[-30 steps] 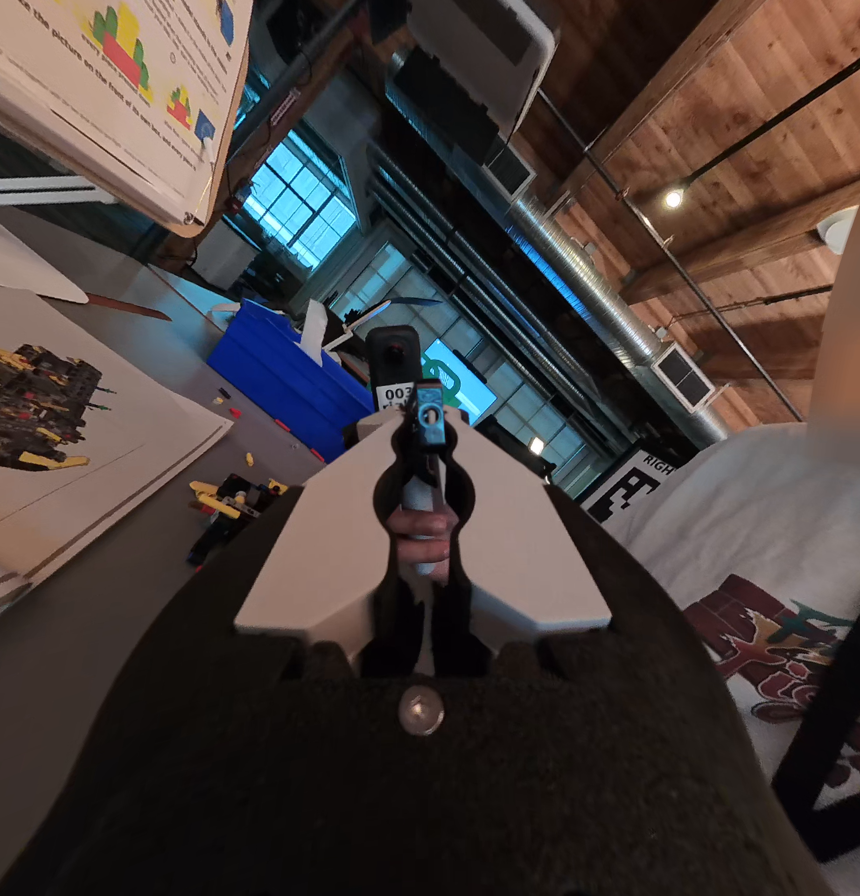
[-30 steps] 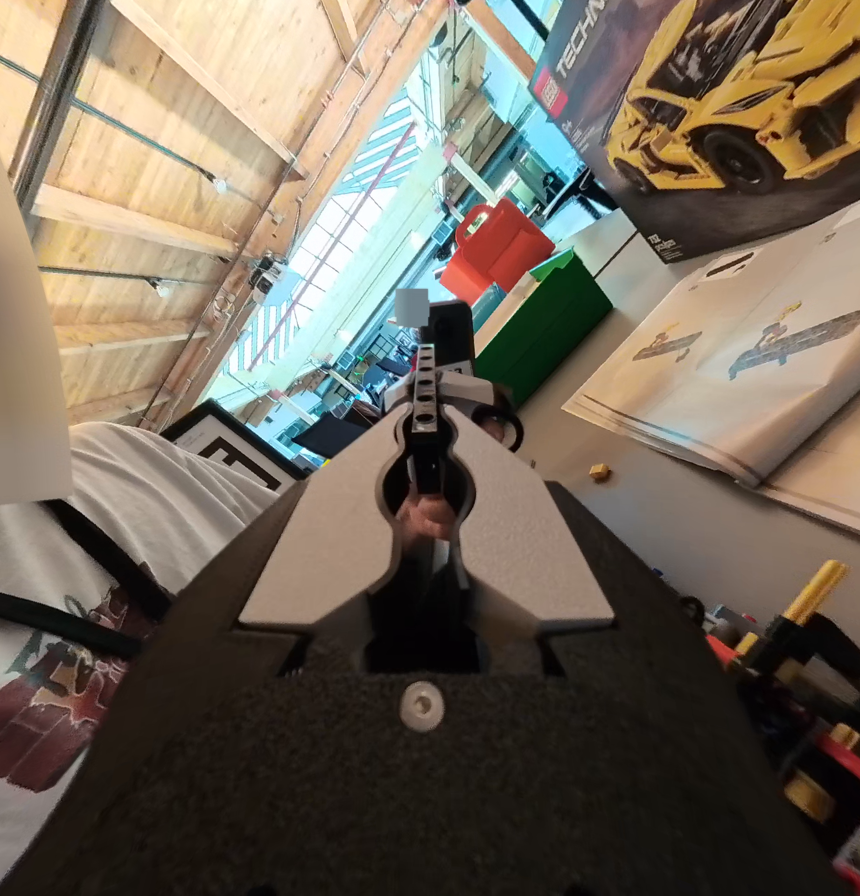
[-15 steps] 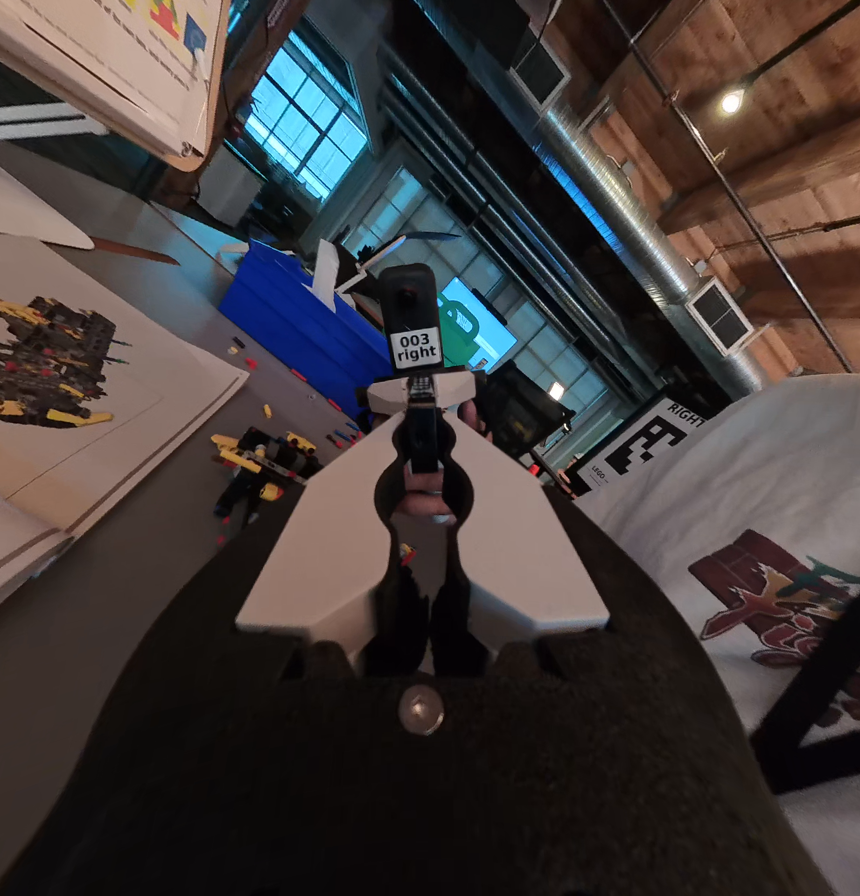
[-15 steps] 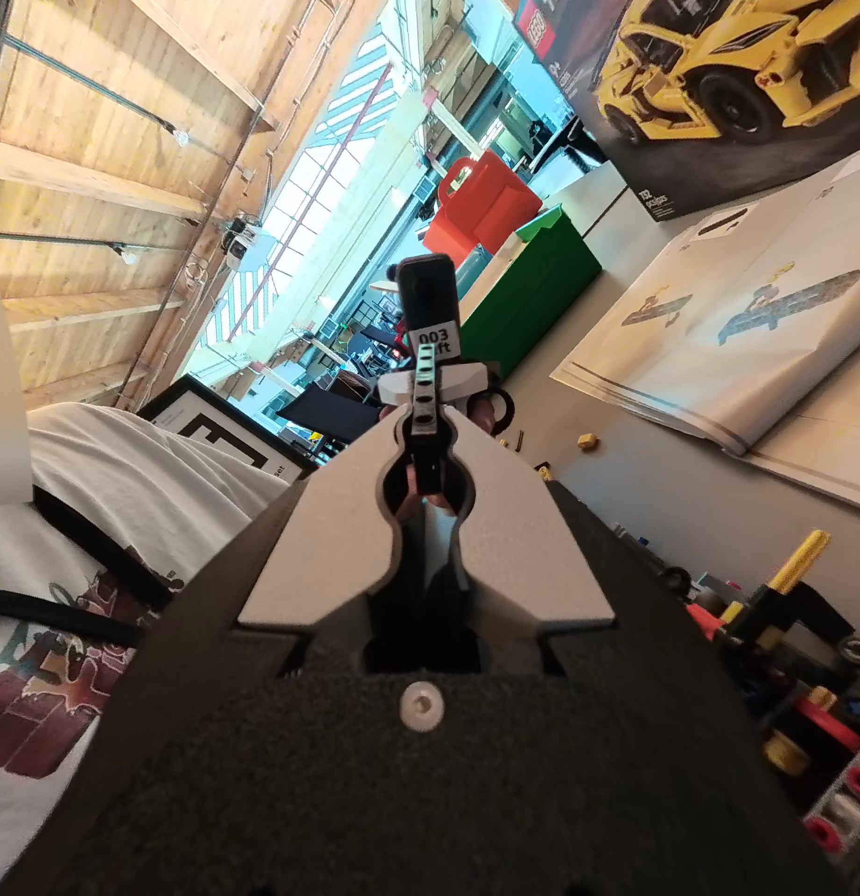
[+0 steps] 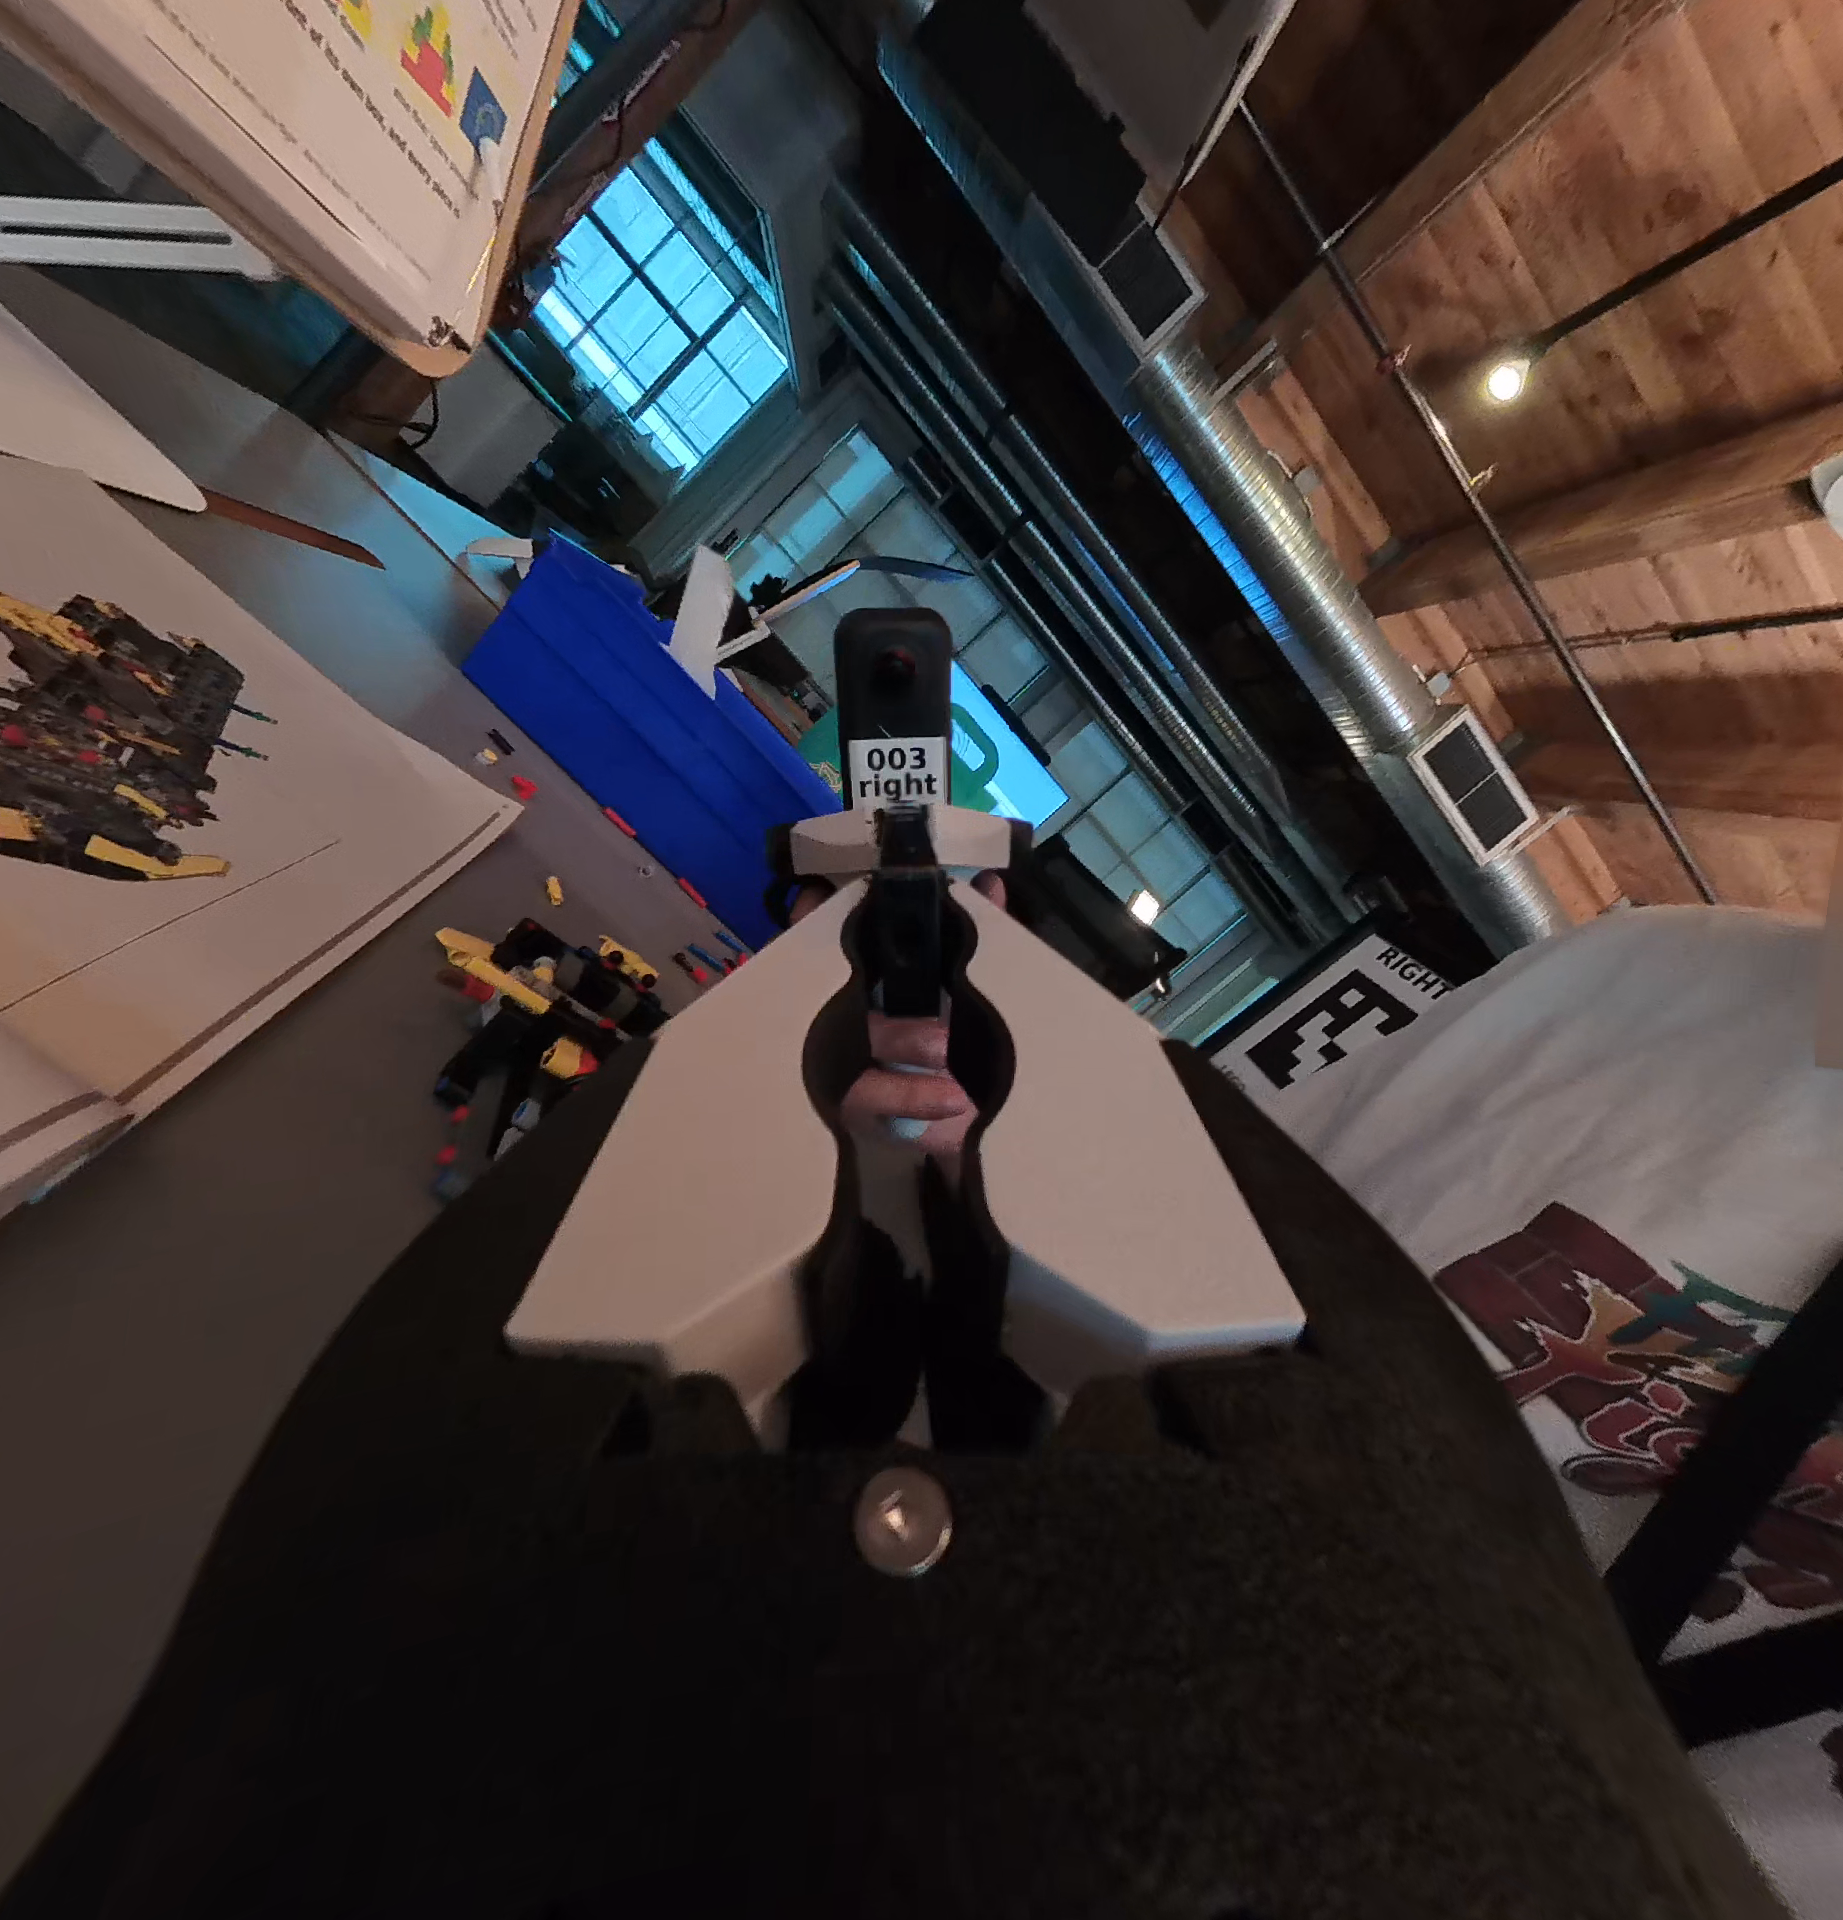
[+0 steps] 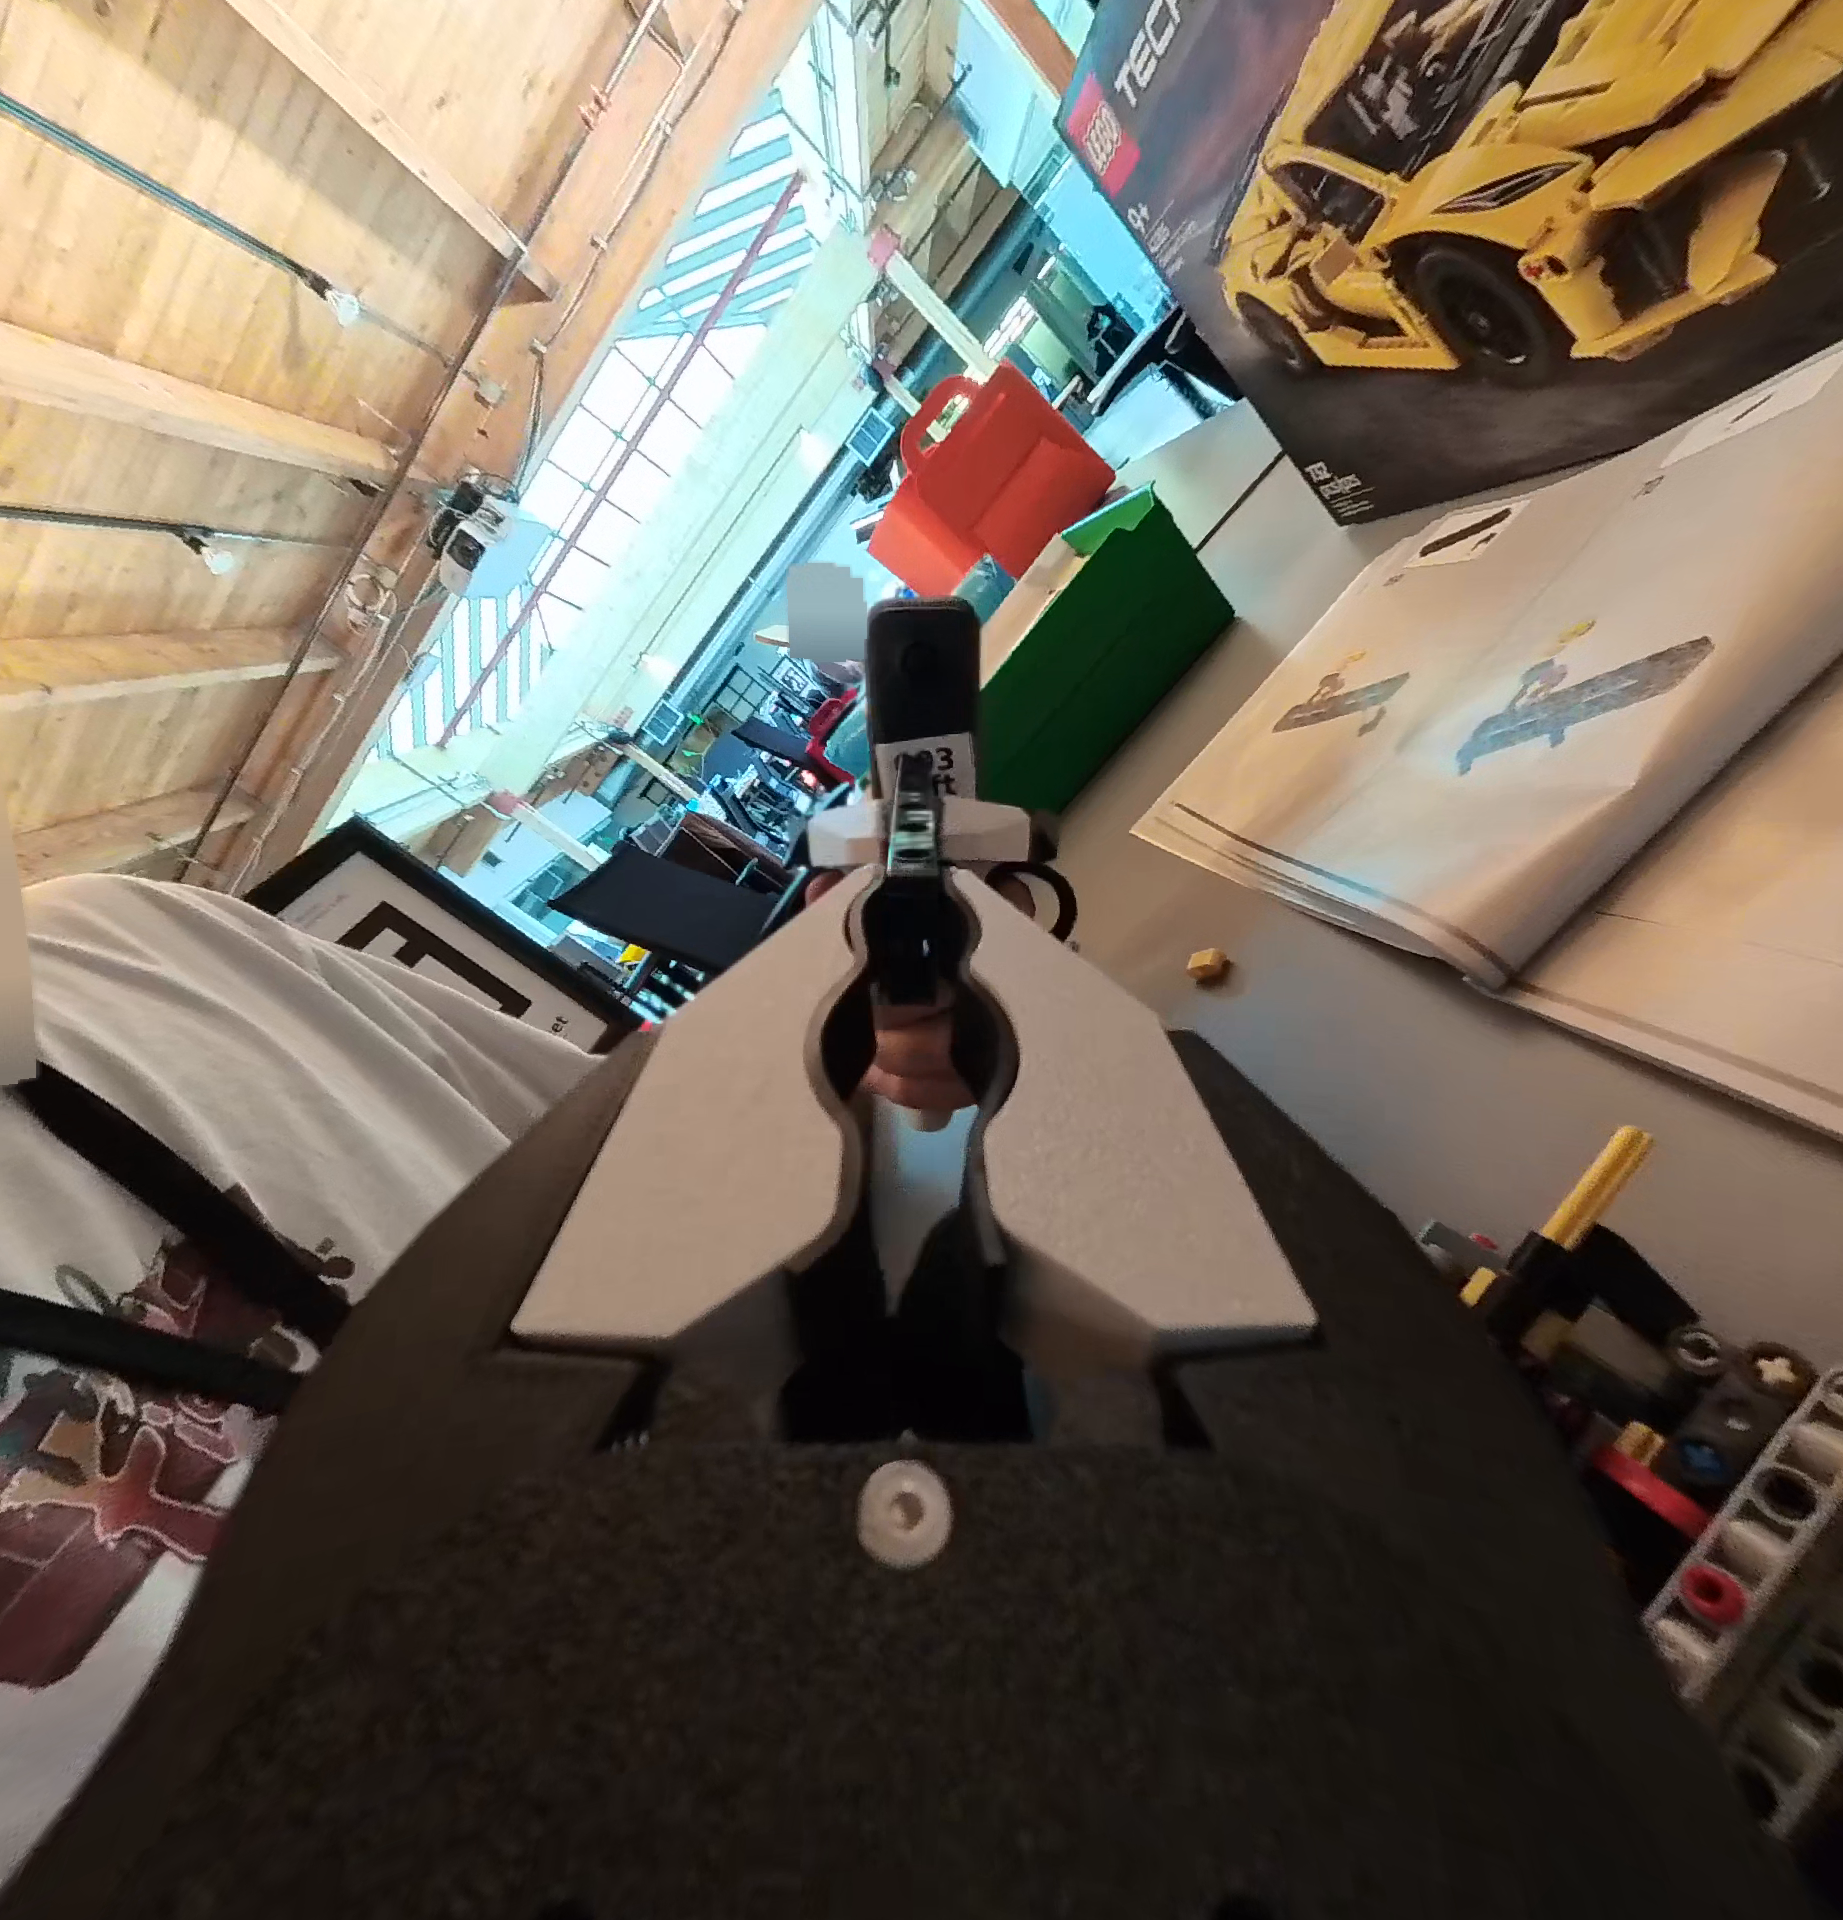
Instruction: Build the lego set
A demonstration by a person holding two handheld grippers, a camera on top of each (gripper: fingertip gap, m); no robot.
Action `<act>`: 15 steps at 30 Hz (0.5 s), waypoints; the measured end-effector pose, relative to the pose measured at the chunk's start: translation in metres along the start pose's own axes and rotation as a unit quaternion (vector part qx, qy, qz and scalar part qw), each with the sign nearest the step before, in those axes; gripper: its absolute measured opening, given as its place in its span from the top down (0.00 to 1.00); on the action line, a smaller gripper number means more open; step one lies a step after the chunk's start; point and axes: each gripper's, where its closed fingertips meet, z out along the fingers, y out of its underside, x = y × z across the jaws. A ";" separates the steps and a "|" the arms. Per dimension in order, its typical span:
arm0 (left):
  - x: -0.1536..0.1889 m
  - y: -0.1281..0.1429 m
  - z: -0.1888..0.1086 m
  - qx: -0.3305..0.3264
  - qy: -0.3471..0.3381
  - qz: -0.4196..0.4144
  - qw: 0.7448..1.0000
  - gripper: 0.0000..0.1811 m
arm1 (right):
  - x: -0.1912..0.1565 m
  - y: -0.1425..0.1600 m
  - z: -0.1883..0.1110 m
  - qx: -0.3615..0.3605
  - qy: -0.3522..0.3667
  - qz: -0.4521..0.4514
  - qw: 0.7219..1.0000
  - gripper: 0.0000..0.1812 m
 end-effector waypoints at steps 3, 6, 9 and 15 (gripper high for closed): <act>0.002 -0.004 -0.003 0.000 -0.001 0.018 1.000 0.96 | -0.003 0.005 0.004 -0.008 -0.010 0.003 1.000 0.97; 0.002 -0.004 -0.002 0.003 -0.003 0.016 1.000 0.96 | -0.003 0.003 0.003 -0.005 -0.005 -0.004 1.000 0.97; 0.003 -0.003 -0.002 -0.003 -0.001 0.020 1.000 0.95 | -0.003 0.001 0.003 0.007 -0.009 -0.001 1.000 0.97; 0.005 -0.011 -0.011 -0.006 -0.025 0.077 0.997 0.96 | 0.001 0.000 0.003 0.005 0.023 -0.044 0.999 0.95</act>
